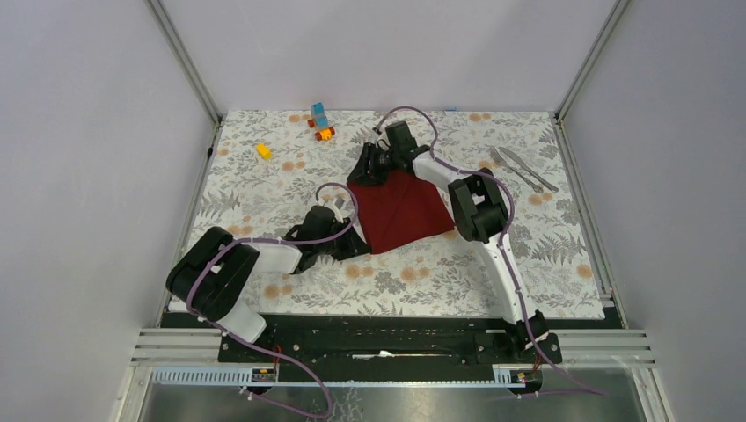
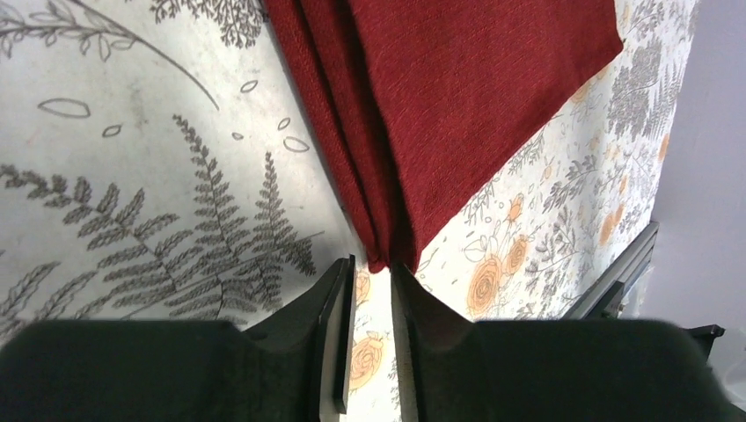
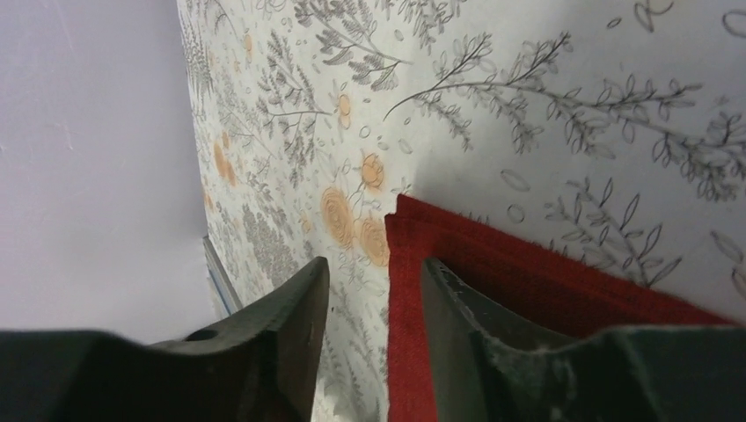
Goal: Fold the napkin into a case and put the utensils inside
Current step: Fold the square-folded napkin at the center of the board, then smooth out the upper triangle-folded napkin at the center of the board.
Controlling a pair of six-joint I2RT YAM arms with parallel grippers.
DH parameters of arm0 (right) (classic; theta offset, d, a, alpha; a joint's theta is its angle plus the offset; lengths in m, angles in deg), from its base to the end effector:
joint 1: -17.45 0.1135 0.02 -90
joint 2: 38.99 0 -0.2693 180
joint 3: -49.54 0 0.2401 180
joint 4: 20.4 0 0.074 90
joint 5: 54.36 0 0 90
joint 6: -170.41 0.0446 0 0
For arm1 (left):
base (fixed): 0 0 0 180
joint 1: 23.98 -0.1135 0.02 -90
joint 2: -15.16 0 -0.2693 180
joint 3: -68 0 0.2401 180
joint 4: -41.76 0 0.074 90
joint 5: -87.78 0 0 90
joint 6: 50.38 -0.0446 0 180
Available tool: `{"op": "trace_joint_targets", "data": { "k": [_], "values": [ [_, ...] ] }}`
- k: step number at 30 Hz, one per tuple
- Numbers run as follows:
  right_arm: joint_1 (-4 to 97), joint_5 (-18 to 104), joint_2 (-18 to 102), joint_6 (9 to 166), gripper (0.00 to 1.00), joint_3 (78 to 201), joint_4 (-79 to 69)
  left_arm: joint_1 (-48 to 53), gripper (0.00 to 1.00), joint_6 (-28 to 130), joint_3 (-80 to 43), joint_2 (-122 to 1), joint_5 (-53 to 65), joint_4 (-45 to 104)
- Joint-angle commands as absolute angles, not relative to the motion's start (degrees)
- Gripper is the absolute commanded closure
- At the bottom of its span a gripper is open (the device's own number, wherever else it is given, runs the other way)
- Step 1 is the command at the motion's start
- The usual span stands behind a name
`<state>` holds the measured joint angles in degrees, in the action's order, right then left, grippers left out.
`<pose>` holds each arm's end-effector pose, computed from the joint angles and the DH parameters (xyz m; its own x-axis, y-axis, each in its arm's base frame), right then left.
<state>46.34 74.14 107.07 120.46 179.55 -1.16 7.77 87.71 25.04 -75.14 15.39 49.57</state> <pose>0.4796 0.2963 0.1346 -0.9167 0.0693 -0.3934 -0.3045 0.5162 0.8005 0.2259 -0.1556 0.1321 -0.8824 -0.2881 -0.3719 0.0648 0.7086 -0.7026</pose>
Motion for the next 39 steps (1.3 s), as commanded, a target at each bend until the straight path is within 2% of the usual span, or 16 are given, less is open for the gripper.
{"op": "trace_joint_targets", "data": {
  "k": [1, 3, 6, 9, 12, 15, 19, 23, 30, 39],
  "values": [
    [45.1, 75.3, 96.9, 117.1, 0.45, 180.5, 3.7, 7.7, 0.66, 86.8, 26.3, -71.0, 13.1, 40.7],
    [43.8, 75.8, 93.5, 115.8, 0.38, 177.9, 3.9, 7.2, 0.57, 88.2, 27.7, -68.0, 14.0, 40.3],
    [40.9, 76.1, 89.3, 113.8, 0.34, 172.5, 3.8, 5.3, 0.53, 91.6, 31.0, -62.4, 18.0, 40.7],
    [37.4, 77.7, 88.0, 112.9, 0.35, 167.7, 2.0, 3.5, 0.53, 93.8, 32.2, -55.7, 20.6, 39.1],
    [34.6, 80.1, 89.2, 112.9, 0.38, 166.0, -0.3, 0.1, 0.59, 91.9, 26.9, -54.1, 22.4, 37.8],
    [33.1, 82.8, 91.5, 113.4, 0.36, 166.6, -2.8, -3.1, 0.65, 90.7, 15.1, -61.8, 25.5, 39.5],
    [32.2, 83.7, 93.5, 114.9, 0.23, 167.0, -7.1, -4.3, 0.71, 91.1, 1.2, -77.1, 26.8, 43.9],
    [31.7, 86.2, 97.0, 118.1, 0.22, 168.7, -10.7, -5.2, 0.78, 90.1, -9.3, -89.1, 26.1, 43.6],
    [30.5, 86.5, 100.6, 119.8, 0.22, 169.6, -13.2, -6.3, 0.83, 87.7, -13.6, -98.9, 23.3, 43.0],
    [27.5, 87.6, 104.3, 121.6, 0.21, 167.9, -18.1, -6.6, 0.89, 86.6, -6.1, -102.0, 19.0, 43.3]
  ]
}}
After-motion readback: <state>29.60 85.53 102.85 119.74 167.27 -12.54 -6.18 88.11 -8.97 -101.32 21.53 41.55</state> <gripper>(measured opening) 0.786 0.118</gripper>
